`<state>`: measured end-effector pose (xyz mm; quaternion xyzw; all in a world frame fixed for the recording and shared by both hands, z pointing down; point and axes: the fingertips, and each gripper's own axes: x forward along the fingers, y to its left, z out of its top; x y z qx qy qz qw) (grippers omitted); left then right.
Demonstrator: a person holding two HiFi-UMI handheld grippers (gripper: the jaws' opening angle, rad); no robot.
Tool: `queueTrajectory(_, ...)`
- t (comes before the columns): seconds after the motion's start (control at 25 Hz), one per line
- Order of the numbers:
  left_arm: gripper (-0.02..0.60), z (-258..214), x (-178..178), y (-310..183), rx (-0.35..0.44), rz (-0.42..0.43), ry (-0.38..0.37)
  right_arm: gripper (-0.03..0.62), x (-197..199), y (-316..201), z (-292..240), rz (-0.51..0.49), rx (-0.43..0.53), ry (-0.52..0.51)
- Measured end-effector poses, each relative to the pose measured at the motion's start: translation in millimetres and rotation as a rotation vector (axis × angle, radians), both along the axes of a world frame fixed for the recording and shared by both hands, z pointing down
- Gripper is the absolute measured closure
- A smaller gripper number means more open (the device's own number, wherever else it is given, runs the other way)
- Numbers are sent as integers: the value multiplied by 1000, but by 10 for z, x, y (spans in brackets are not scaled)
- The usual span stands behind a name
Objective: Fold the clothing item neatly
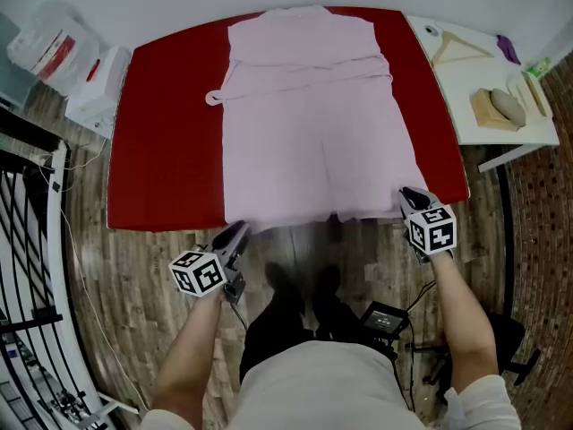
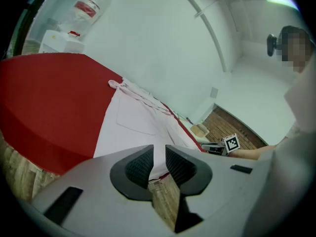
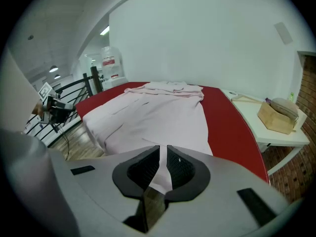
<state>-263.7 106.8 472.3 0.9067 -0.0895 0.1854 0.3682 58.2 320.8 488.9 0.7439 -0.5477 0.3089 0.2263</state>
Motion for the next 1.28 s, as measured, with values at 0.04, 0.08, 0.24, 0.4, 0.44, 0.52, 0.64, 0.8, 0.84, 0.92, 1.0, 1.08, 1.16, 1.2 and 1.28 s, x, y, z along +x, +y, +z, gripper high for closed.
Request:
queueTrajectory(0.04,519,35,-18,10,-2,-7,-8,568,7,17,19,-4,-1,-3)
queueTrajectory(0.08,503,69,-33,18,-4,-12,-17,568,12,33,41,-7,-1,-7)
queueTrajectory(0.24,478,196,-69,33,-3,-21,-46,568,16,111,147,-29,-12,-20)
queueTrajectory(0.4,468,364,-106,53,-1,-9,-81,555,-16,237,272,-62,-31,-35)
queueTrajectory(0.44,466,411,-113,65,-2,-4,-92,540,-20,278,311,-66,-35,-43)
queueTrajectory(0.52,462,505,-124,91,-7,5,-113,525,-20,365,396,-67,-43,-61)
queueTrajectory(0.64,457,641,-146,137,-12,15,-142,514,-13,500,515,-65,-60,-80)
queueTrajectory(0.8,442,848,-219,151,-18,19,-184,513,-23,569,590,-89,-57,-79)
queueTrajectory(0.84,438,902,-237,145,-18,20,-193,510,-29,570,602,-97,-55,-79)
queueTrajectory(0.92,420,1005,-271,146,-16,25,-213,503,-44,594,624,-108,-53,-85)
queueTrajectory(1.0,402,1097,-311,168,-15,32,-233,497,-62,666,658,-112,-58,-96)
queueTrajectory(1.08,393,1176,-342,184,-8,40,-251,491,-68,753,717,-113,-75,-109)
queueTrajectory(1.16,382,1255,-377,184,2,48,-272,485,-62,836,800,-111,-98,-121)
queueTrajectory(1.2,375,1296,-397,180,7,52,-284,482,-53,875,847,-108,-109,-127)
queueTrajectory(1.28,360,1374,-434,167,20,62,-307,473,-18,950,955,-97,-134,-136)
